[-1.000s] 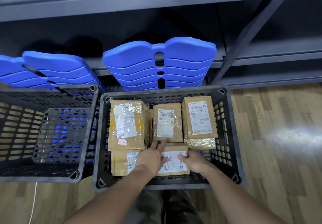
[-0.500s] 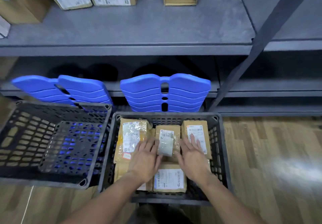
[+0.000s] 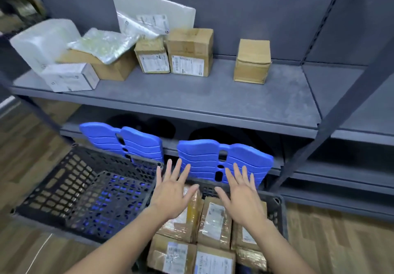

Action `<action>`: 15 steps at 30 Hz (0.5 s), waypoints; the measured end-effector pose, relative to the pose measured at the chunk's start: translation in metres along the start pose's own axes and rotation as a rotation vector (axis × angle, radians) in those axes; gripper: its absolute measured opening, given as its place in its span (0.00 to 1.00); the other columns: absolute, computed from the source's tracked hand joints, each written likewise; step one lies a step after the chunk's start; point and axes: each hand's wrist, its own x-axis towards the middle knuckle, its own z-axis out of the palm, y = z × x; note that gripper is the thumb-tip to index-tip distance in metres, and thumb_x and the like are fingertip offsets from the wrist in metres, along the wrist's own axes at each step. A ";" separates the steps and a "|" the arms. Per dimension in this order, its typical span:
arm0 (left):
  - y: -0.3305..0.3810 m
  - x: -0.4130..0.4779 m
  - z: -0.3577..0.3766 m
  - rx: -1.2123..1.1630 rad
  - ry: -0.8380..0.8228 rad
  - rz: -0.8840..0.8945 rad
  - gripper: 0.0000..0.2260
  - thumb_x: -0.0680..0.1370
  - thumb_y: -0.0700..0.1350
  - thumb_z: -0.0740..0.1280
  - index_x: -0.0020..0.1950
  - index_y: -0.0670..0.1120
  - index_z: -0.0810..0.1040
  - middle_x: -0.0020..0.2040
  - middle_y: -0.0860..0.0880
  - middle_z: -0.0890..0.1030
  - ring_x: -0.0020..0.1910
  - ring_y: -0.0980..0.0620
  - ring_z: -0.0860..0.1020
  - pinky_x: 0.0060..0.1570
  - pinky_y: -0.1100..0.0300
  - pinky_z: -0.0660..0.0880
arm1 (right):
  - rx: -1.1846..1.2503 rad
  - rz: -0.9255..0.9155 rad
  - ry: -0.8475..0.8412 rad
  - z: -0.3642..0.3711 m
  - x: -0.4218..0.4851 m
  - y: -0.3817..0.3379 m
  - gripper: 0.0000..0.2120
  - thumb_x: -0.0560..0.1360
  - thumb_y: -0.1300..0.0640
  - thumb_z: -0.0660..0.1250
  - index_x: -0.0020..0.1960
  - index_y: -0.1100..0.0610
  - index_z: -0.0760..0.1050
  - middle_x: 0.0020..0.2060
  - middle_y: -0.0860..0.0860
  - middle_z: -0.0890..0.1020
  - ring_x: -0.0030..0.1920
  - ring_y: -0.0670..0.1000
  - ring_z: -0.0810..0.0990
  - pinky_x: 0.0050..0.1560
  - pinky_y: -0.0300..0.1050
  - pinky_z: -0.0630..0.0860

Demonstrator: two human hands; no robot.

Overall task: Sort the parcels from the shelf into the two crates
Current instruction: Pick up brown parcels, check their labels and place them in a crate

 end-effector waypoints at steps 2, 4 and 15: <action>-0.013 0.006 -0.013 -0.032 0.025 -0.021 0.52 0.63 0.75 0.17 0.84 0.56 0.38 0.84 0.50 0.37 0.82 0.45 0.32 0.79 0.39 0.33 | 0.021 -0.008 0.037 -0.013 0.012 -0.009 0.41 0.80 0.29 0.40 0.85 0.51 0.49 0.84 0.53 0.44 0.84 0.57 0.39 0.82 0.56 0.38; -0.024 0.008 -0.022 -0.049 0.025 -0.034 0.52 0.65 0.76 0.20 0.85 0.55 0.40 0.85 0.50 0.39 0.83 0.43 0.34 0.78 0.39 0.33 | 0.057 -0.015 0.067 -0.021 0.024 -0.017 0.36 0.84 0.34 0.49 0.85 0.52 0.51 0.84 0.53 0.46 0.84 0.58 0.40 0.82 0.55 0.39; -0.097 0.050 -0.086 -0.275 0.129 0.016 0.36 0.82 0.69 0.49 0.85 0.50 0.56 0.82 0.46 0.64 0.81 0.42 0.61 0.79 0.45 0.56 | 0.341 0.030 0.257 -0.050 0.078 -0.084 0.27 0.84 0.45 0.62 0.79 0.56 0.68 0.78 0.50 0.70 0.79 0.50 0.66 0.76 0.45 0.63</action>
